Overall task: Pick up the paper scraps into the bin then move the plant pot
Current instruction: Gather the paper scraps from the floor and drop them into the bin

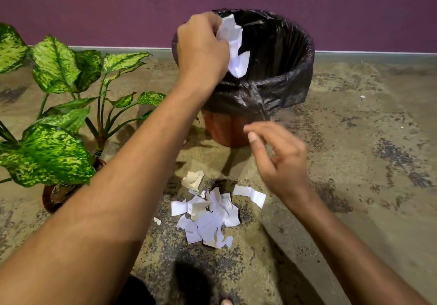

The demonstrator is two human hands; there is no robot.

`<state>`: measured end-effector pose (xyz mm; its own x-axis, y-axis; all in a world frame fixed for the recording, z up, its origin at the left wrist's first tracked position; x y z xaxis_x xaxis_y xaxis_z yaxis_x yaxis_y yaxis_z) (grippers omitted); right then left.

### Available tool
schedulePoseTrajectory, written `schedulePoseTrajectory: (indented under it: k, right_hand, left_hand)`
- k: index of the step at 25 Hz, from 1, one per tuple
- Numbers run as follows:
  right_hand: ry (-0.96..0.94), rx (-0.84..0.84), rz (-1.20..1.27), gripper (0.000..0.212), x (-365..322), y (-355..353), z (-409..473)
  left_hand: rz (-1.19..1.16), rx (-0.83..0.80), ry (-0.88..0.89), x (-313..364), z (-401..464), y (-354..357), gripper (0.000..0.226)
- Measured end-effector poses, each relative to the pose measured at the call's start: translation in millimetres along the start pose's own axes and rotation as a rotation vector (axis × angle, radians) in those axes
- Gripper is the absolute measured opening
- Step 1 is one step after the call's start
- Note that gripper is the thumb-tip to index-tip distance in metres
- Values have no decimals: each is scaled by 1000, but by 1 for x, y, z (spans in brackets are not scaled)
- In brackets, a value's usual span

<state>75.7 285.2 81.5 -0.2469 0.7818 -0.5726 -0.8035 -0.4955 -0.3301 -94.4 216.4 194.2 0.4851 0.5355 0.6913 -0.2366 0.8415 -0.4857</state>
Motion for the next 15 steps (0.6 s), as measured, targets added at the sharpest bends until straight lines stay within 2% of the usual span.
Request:
schedulePoseTrajectory:
  k: [3, 6, 7, 9, 11, 15]
  right_hand:
    - [203, -133, -47, 17, 23, 3, -40]
    - [469, -316, -265, 20, 52, 2, -73]
    - [522, -383, -364, 26, 60, 0, -84]
    - [593, -577, -519, 52, 74, -2, -106]
    - [604, -764, -609, 74, 83, -3, -121]
    - [535, -847, -465, 91, 86, 12, -130]
  left_hand:
    - [-94, -46, -41, -1, -6, 3, 50]
    - [-271, 74, 142, -9, -45, -15, 42]
    - [-311, 98, 214, -17, -63, -21, 38]
    - [-306, 64, 312, -40, -104, -30, 35]
    - [-204, -104, 277, -73, -143, -35, 38]
    - [291, -627, -85, -160, -200, -44, 72]
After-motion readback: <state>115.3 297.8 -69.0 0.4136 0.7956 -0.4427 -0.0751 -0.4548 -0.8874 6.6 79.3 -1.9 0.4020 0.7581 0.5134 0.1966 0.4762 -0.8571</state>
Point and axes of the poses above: each hand's wrist, its own z-axis towards the middle knuckle, its own y-axis out of the palm, x = y × z, the point moved 1 cm from there along z, towards the middle knuckle, and after that the axes turned 11 degrees about x, right-handed, at the moved point
